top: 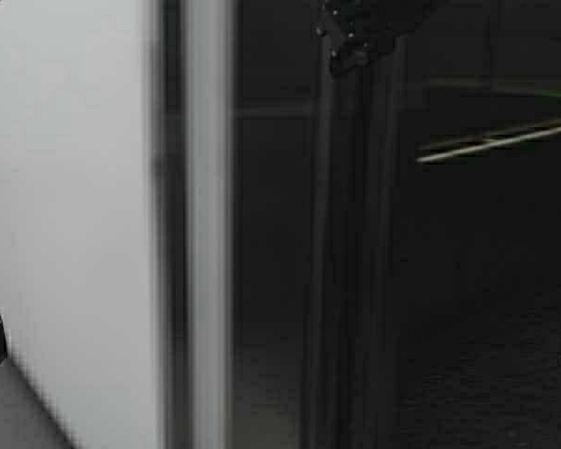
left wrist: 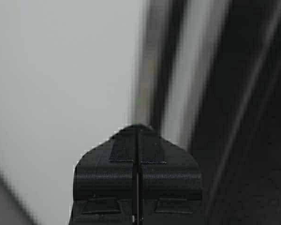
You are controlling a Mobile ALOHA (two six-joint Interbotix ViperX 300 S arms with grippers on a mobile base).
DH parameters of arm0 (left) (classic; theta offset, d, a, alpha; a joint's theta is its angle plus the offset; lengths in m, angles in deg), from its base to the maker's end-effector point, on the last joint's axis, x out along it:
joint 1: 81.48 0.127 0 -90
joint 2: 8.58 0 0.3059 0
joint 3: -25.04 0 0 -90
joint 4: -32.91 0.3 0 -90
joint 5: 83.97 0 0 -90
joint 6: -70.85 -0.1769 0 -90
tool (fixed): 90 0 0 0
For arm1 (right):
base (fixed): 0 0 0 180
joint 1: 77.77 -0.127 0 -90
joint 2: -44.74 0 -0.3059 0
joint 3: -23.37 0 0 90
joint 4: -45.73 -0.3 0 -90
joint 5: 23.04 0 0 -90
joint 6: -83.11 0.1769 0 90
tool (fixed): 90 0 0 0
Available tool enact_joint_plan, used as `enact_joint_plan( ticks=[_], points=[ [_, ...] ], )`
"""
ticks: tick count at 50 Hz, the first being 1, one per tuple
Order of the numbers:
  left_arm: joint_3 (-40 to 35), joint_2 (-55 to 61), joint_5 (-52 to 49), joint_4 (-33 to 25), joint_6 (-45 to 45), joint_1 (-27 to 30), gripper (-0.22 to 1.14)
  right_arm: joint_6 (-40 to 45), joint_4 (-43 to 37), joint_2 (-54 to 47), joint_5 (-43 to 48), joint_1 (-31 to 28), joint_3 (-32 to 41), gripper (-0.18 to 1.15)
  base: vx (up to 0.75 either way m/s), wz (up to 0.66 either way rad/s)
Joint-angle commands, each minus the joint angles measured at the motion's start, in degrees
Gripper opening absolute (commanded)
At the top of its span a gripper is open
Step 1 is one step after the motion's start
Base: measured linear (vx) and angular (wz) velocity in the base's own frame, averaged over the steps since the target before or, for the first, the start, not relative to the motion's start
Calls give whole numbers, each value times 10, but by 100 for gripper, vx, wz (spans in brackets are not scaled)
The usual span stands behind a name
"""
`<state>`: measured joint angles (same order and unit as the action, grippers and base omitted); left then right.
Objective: Navigate to elevator, push the call button, then enter the elevator
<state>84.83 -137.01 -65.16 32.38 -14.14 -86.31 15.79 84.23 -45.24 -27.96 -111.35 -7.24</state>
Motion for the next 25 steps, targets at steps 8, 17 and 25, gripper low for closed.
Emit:
enact_joint_plan(
  ticks=[8, 17, 25],
  points=[
    [-18, 10, 10, 6, 3, 1, 2, -1, 1, 1, 3, -1, 9, 5, 34, -52],
    [-9, 10, 10, 7, -1, 1, 2, -2, 1, 1, 4, -1, 17, 5, 32, -53],
    [-9, 11, 10, 7, -2, 2, 2, -2, 1, -6, 6, -1, 30, 5, 32, -54]
  ],
)
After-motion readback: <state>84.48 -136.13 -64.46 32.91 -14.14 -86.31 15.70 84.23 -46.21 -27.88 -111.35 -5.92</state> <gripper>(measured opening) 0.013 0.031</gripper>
